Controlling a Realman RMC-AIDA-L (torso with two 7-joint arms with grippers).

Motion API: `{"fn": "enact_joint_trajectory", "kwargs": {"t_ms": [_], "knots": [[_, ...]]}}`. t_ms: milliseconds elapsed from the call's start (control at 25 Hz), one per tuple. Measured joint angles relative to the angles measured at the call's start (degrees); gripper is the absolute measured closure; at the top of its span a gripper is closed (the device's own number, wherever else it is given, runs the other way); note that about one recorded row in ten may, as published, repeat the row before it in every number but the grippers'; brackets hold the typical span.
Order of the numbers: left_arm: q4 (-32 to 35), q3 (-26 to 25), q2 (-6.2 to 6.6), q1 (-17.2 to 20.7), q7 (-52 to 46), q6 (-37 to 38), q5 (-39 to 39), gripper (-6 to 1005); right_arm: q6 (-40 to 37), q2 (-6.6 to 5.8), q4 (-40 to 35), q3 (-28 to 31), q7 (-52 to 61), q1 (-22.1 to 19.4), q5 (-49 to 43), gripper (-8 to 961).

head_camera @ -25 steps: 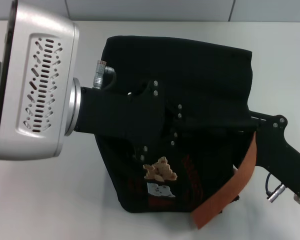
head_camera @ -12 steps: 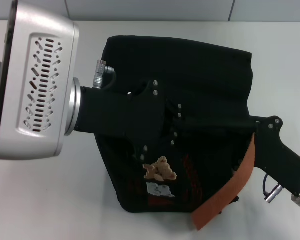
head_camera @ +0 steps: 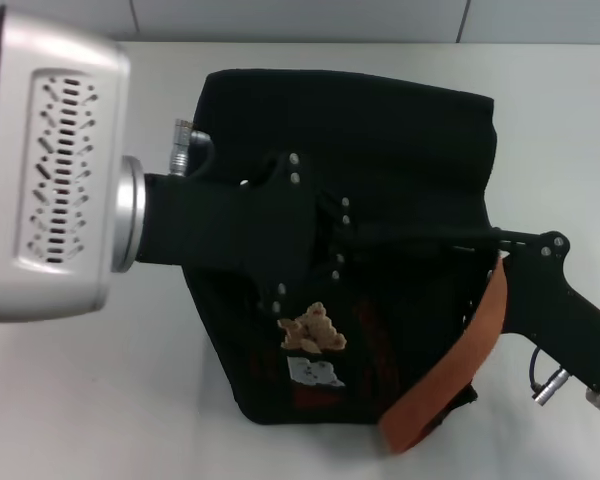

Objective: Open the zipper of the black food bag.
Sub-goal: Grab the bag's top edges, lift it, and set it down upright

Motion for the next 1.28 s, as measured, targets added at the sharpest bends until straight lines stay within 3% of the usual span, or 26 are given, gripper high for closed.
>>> {"fn": "enact_joint_trajectory", "kwargs": {"t_ms": [200, 680, 1040, 1280], "knots": [[-0.23, -1.41, 0.22, 3.71, 3.02, -1.33, -4.42, 911, 1.02, -0.05, -0.08, 0.08, 0.0, 0.03, 0.05, 949], [-7.29, -7.79, 0.32, 6.74, 8.41, -0.86, -12.1, 911, 3.7, -0.01, 0.16, 0.16, -0.01, 0.18, 0.1, 945], [-21.01, -18.69, 0.38, 6.21, 14.66, 4.87, -18.99, 912, 6.18, 0.04, 0.17, 0.26, 0.0, -0.24, 0.31, 943], [-31.99, -29.29, 0.5, 4.54, 18.63, 12.57, -21.0, 912, 7.33, -0.05, -0.06, 0.27, 0.62, -0.28, 0.37, 941]]}}
